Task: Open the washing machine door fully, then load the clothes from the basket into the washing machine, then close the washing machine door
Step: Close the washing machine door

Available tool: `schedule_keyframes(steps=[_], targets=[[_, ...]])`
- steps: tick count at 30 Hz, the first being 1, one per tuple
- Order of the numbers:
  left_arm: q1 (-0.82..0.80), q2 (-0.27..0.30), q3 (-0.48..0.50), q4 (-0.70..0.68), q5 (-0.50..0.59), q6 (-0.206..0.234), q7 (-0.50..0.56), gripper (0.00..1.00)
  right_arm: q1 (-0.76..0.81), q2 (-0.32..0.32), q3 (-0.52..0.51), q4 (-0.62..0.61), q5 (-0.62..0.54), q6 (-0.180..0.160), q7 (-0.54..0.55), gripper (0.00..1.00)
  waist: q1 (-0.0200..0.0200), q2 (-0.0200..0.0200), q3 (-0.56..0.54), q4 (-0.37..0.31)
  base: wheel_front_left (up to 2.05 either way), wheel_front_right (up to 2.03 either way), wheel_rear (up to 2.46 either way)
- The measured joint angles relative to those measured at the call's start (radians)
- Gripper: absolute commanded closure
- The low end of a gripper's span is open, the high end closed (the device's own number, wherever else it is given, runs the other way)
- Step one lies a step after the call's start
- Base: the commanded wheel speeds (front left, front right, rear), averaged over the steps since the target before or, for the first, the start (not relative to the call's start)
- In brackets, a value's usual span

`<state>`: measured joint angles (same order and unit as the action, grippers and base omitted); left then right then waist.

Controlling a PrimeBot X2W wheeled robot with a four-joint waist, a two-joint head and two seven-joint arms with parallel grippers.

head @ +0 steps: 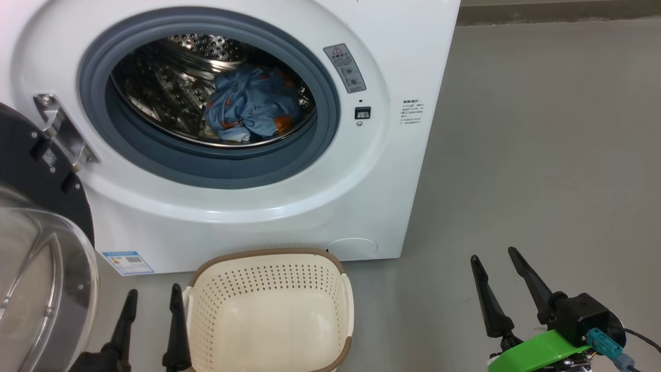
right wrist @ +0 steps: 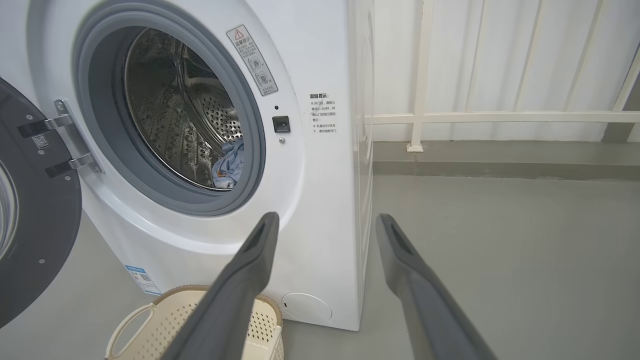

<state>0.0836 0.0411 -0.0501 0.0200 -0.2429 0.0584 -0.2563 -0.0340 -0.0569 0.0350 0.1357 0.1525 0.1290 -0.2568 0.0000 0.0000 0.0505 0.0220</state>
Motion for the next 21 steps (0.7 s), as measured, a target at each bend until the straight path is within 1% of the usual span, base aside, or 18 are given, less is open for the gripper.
schedule_keyframes(steps=[6, 16, 21], targets=[[-0.002, 0.0, -0.001, 0.0, 0.0, 0.005, 0.0, 0.0, 0.0, 0.0, -0.001, 0.001, 0.0, 0.0, 0.0, 0.0, 0.0, 0.0, 0.002, -0.002, -1.04, 1.04, 0.0], [-0.005, 0.0, 0.0, -0.002, 0.0, 0.007, 0.0, 0.0, 0.0, 0.0, -0.005, 0.004, 0.0, 0.0, 0.0, 0.0, 0.0, 0.0, 0.003, -0.001, -1.88, 1.88, 0.0], [-0.005, 0.0, -0.001, -0.002, 0.0, 0.007, 0.0, 0.0, 0.0, 0.0, -0.01, 0.004, 0.0, 0.0, 0.0, 0.0, 0.0, 0.0, 0.006, 0.002, -1.31, 1.31, 0.0]])
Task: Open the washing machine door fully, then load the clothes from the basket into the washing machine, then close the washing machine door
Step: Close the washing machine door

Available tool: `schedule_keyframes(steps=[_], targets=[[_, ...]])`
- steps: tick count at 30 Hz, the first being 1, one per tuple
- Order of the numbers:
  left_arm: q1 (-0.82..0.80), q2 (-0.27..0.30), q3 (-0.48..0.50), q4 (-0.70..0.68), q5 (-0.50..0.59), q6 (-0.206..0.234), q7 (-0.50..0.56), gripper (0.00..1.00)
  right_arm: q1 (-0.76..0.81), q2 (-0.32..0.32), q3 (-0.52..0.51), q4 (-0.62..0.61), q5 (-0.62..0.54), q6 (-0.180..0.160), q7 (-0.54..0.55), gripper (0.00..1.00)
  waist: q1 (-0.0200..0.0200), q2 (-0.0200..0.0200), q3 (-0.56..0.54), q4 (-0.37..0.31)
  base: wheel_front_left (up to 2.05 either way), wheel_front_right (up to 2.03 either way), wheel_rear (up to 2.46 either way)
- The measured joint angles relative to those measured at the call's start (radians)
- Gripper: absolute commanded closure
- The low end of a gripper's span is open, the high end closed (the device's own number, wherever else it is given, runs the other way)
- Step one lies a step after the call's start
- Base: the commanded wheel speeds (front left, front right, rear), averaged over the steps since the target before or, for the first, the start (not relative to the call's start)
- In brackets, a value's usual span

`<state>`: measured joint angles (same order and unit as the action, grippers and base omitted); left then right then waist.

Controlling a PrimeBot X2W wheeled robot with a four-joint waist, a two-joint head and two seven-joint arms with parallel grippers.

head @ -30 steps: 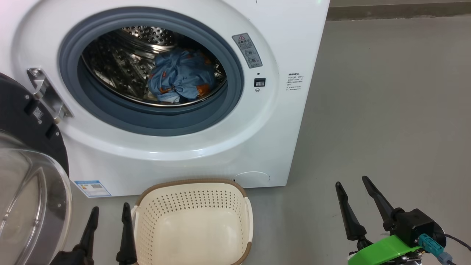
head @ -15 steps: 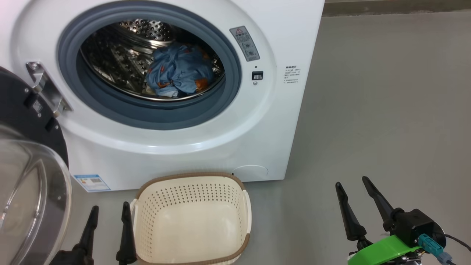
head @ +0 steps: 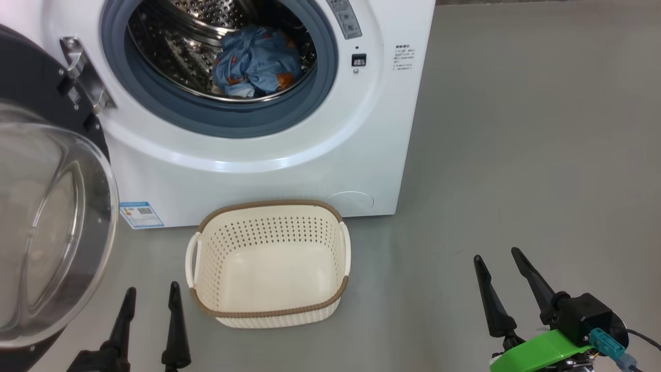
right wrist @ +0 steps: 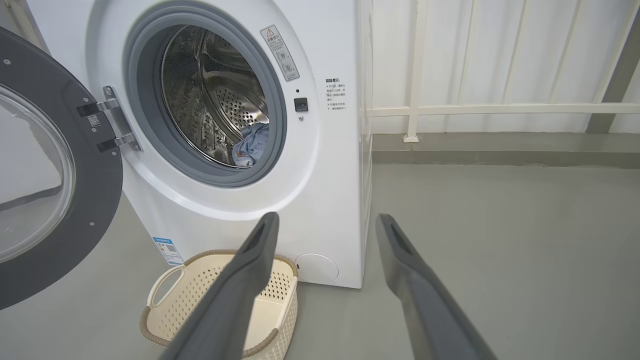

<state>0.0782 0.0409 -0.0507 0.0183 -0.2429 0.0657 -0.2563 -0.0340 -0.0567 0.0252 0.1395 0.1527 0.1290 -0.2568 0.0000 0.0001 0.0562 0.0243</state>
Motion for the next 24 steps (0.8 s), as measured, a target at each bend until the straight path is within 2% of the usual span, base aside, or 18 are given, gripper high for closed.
schedule_keyframes(steps=[6, 24], targets=[[-0.002, 0.0, 0.0, 0.0, 0.0, -0.009, 0.0, 0.0, 0.0, 0.001, 0.0, -0.001, 0.0, 0.0, 0.0, 0.0, 0.0, 0.0, -0.001, 0.003, -0.56, 0.56, 0.0], [-0.002, 0.0, -0.004, -0.006, -0.001, -0.018, 0.0, 0.0, 0.0, 0.002, 0.0, -0.007, -0.003, 0.0, 0.0, 0.0, 0.0, 0.0, 0.003, 0.004, 0.0, 0.0, 0.0]])
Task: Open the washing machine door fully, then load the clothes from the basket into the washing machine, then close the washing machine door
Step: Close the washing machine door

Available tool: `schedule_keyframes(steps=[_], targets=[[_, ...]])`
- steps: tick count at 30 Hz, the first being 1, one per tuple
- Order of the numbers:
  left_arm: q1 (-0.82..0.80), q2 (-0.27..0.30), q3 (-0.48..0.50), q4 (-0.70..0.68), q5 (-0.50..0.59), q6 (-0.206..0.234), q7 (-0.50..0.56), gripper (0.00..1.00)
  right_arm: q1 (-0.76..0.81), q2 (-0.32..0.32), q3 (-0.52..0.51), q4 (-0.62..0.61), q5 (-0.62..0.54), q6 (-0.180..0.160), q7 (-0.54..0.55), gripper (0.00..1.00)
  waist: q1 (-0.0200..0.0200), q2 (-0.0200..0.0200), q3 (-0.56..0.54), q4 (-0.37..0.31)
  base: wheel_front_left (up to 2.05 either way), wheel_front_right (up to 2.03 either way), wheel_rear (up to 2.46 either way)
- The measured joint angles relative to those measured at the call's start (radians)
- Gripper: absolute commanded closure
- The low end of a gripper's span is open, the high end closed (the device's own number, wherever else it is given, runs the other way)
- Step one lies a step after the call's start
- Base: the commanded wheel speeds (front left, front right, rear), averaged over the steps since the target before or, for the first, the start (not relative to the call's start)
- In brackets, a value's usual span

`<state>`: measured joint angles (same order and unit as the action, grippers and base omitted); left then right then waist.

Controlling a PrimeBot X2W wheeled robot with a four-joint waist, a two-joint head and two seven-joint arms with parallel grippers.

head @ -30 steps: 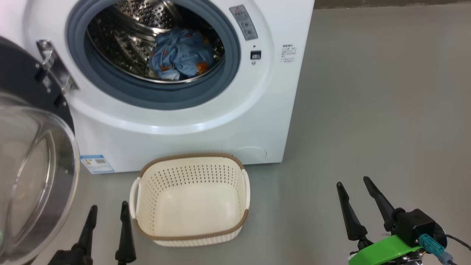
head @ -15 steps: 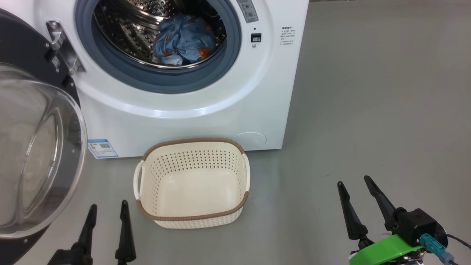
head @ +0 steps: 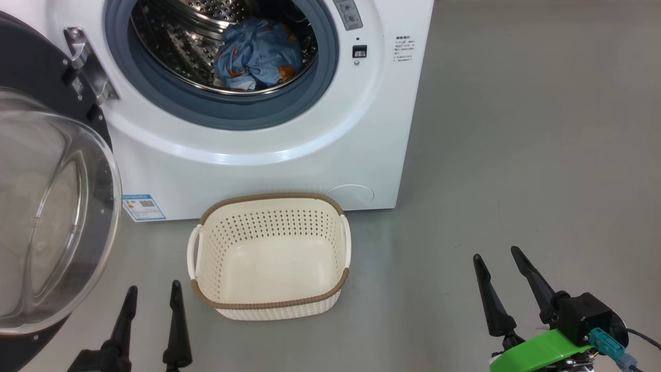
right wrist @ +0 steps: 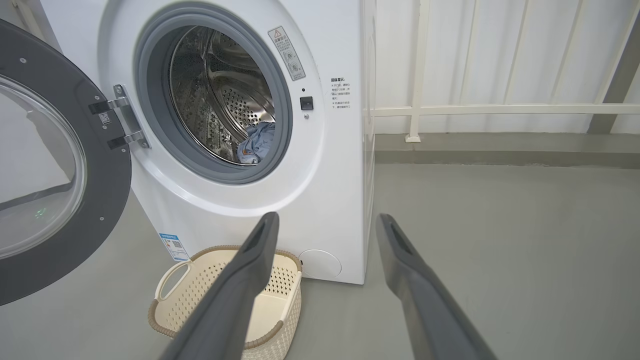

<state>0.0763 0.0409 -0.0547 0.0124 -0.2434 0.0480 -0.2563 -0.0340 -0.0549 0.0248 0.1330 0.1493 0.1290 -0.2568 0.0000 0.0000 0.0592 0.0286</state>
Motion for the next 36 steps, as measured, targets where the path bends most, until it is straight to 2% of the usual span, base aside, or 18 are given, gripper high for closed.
schedule_keyframes(steps=[21, 36], targets=[[0.0, 0.0, -0.012, -0.001, -0.003, 0.001, 0.0, 0.0, 0.004, 0.0, 0.001, 0.002, 0.0, 0.0, 0.0, 0.0, 0.0, 0.0, -0.017, 0.029, 0.0, 0.0, 0.0], [0.003, 0.0, -0.004, -0.002, -0.007, 0.036, 0.0, 0.0, 0.016, 0.0, 0.003, 0.001, -0.006, 0.0, 0.0, 0.0, 0.0, 0.0, -0.032, 0.12, 0.0, 0.0, 0.0]])
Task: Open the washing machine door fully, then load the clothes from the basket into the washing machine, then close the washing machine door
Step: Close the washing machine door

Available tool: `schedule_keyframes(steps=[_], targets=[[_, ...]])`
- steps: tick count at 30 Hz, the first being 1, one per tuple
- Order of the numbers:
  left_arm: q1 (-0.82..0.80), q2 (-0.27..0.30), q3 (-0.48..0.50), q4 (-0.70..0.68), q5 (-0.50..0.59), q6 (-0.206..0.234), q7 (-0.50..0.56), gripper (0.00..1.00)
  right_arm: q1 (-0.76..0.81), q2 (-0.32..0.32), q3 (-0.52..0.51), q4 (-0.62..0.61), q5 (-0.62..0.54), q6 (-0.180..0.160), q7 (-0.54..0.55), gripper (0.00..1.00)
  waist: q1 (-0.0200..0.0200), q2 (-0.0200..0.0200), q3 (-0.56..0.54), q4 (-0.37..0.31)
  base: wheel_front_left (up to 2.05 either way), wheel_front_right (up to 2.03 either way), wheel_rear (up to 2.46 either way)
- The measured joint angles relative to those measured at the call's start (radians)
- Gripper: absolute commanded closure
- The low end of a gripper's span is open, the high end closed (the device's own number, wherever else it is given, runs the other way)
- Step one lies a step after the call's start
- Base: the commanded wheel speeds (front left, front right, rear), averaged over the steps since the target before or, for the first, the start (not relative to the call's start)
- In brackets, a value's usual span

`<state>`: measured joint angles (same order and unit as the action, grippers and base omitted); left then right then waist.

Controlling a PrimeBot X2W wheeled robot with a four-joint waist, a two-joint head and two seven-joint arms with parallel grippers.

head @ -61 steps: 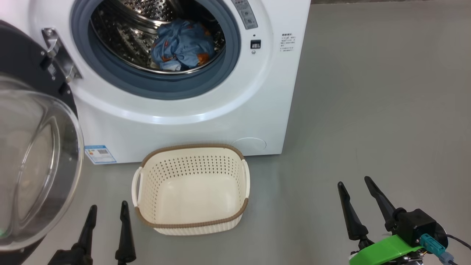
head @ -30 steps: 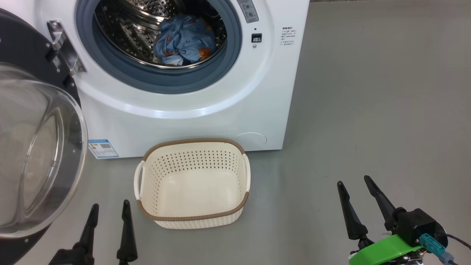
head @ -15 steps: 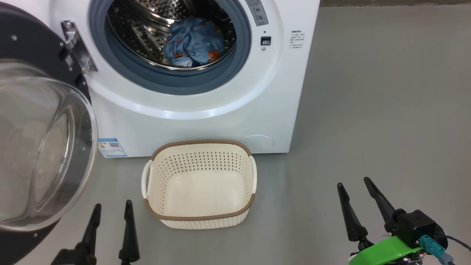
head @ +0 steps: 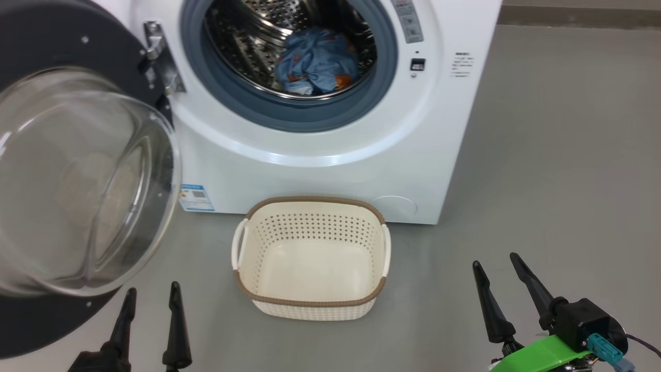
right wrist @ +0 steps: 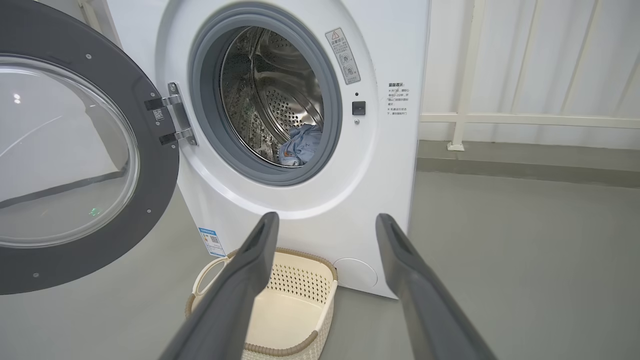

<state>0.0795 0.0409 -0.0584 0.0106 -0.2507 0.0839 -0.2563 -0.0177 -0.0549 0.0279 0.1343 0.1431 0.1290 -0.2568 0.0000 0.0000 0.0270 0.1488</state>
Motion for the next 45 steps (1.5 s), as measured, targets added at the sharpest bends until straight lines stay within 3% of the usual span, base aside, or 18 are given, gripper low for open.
schedule_keyframes(steps=[31, 45], targets=[[0.024, 0.0, 0.012, -0.015, -0.023, 0.061, 0.0, 0.0, 0.016, -0.002, 0.017, 0.005, -0.004, 0.0, 0.0, 0.0, 0.0, 0.0, 0.001, 0.313, 0.0, 0.0, 0.0], [0.025, 0.0, 0.024, -0.022, -0.028, 0.077, 0.0, 0.0, 0.016, -0.002, 0.022, 0.007, -0.009, 0.0, 0.0, 0.0, 0.0, 0.0, 0.009, 0.363, 0.0, 0.0, 0.0]])
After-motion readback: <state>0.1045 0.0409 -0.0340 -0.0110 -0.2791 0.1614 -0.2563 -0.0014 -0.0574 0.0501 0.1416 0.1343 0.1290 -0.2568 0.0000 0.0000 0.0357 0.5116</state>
